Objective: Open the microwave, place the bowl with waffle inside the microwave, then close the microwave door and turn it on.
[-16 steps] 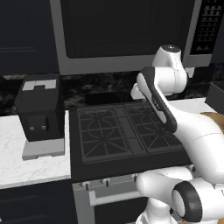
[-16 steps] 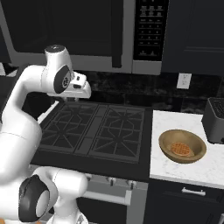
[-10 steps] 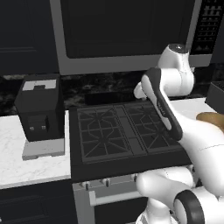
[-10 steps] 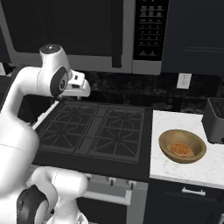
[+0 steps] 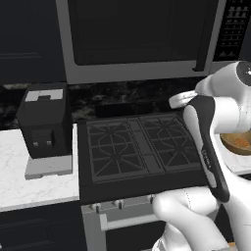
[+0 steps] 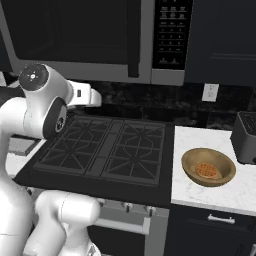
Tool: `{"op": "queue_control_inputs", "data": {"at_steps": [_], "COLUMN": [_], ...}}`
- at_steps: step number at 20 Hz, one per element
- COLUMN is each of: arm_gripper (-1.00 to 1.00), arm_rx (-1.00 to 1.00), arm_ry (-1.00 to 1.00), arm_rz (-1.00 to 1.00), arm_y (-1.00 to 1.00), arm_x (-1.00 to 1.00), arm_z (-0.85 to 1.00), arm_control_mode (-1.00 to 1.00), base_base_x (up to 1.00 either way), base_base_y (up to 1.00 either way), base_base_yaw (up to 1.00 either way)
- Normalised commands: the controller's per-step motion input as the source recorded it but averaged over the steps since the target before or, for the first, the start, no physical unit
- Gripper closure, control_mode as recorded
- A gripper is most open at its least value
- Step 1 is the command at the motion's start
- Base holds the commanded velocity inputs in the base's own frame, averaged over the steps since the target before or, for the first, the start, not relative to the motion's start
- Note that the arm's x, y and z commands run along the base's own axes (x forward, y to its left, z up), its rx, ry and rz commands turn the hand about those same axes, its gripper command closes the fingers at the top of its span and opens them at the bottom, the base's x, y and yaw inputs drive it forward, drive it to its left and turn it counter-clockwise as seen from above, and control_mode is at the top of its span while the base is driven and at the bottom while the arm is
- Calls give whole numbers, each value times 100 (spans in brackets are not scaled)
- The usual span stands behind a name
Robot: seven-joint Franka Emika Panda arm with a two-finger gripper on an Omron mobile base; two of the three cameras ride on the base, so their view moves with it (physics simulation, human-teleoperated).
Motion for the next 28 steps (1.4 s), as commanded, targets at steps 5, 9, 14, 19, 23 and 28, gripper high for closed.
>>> {"op": "queue_control_inputs", "data": {"at_steps": [5, 9, 14, 19, 23, 28], "arm_gripper": [-100, -100, -100, -100, -100, -100], "arm_rx": [0, 0, 2, 2, 1, 3], "arm_ry": [-29, -23, -14, -10, -19, -27], "arm_rz": [0, 0, 0, 0, 0, 0], "arm_y": [-21, -25, -43, -46, -32, -11], "arm_x": [-50, -30, -6, 0, 9, 6], "arm_z": [58, 60, 57, 34, 22, 21], "arm_control_mode": [-100, -100, -100, -100, -100, -100], "base_base_x": [0, 0, 0, 0, 0, 0], "base_base_y": [0, 0, 0, 0, 0, 0], "base_base_yaw": [0, 0, 0, 0, 0, 0]}}
